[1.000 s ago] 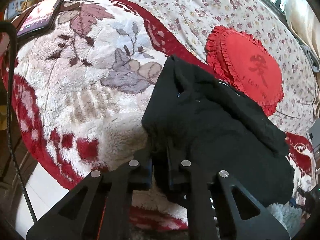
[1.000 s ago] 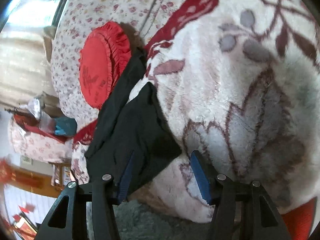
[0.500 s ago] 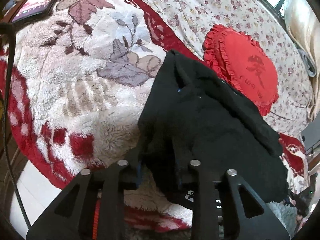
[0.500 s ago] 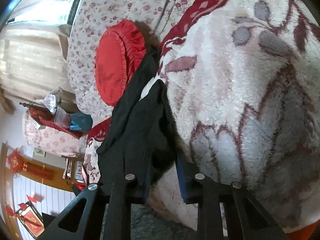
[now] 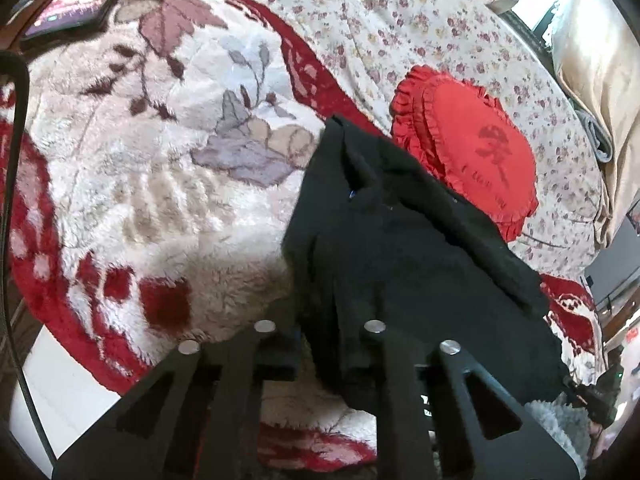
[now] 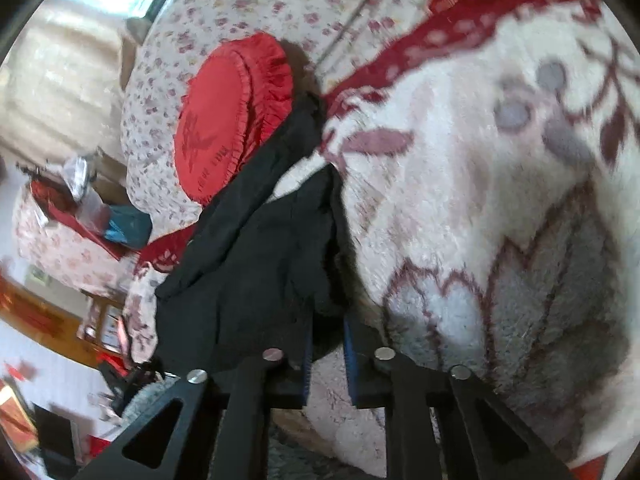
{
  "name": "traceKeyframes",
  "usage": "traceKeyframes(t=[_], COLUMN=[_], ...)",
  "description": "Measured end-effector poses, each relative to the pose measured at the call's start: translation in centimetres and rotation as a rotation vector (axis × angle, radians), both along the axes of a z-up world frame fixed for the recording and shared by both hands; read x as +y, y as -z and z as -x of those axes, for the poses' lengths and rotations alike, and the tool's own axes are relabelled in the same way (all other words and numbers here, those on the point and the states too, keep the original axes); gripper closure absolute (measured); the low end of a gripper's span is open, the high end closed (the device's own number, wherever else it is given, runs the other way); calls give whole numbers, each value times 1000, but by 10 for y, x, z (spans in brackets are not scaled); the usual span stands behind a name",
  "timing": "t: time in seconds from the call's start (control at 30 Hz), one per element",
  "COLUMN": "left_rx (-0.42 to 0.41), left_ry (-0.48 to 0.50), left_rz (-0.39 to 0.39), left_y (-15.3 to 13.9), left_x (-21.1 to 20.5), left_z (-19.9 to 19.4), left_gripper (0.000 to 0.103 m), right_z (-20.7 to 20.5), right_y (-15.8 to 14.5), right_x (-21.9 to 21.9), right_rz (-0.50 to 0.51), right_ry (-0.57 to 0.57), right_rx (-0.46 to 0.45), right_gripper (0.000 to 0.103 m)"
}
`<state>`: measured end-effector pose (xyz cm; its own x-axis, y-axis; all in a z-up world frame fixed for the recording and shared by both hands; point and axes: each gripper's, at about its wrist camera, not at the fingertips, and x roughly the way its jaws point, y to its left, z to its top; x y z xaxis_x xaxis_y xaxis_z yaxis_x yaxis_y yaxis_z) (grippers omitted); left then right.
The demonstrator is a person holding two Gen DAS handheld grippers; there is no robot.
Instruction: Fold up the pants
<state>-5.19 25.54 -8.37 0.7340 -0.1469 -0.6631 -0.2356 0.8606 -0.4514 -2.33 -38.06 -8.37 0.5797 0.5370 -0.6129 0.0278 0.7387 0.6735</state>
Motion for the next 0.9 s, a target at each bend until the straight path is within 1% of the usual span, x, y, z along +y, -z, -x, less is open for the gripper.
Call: traceKeyframes(t=[0.07,0.13,0.2,0.27,0.33,0.43,0.5,0.57,0.63,0.73,0.77,0.8,0.83,0.87,0.9], left_rx=[-14,-27,-38,-38,-40,-10,22,43,52,71,77,80,83,91,94], left_ry=[-13,-20,1,27,41,29,1,-37,-42,-31,-26,-29,-37,-51,-57], left_rz=[-6,4,16,5,15,-21,-22,-15,-13,-64,-76,-80,-79,-79,-72], left_y=[-7,-14,-20,-25,-27,-20,-10,0,4,6,7,8,8,9,10], left_x=[-2,-7,-16,-27,-32,-33,-28,-21,-20,-26,-27,-27,-24,-20,-17], left_z=[3,4,2,0,0,0,3,7,8,3,2,2,2,3,4], left_gripper=[96,96,96,96,96,96,96,96,96,95,92,85,81,72,70], right_z=[-1,-7,-13,-20,-23,-20,-14,-7,0,5,5,5,4,3,2], right_y=[-6,-14,-23,-35,-44,-51,-47,-34,-18,-5,-4,-5,-9,-13,-17], right_x=[-2,-8,-15,-23,-30,-39,-37,-33,-25,-24,-24,-24,-22,-21,-20], right_rz=[30,75,113,150,185,206,209,194,193,185,185,195,226,255,276], right_ry=[18,35,52,65,78,92,81,61,41,61,65,65,68,68,66], right_rx=[-9,-6,-6,-20,-26,-33,-21,7,42,52,52,53,52,45,40], right_gripper=[96,97,97,97,97,97,97,97,97,97,97,97,97,97,97])
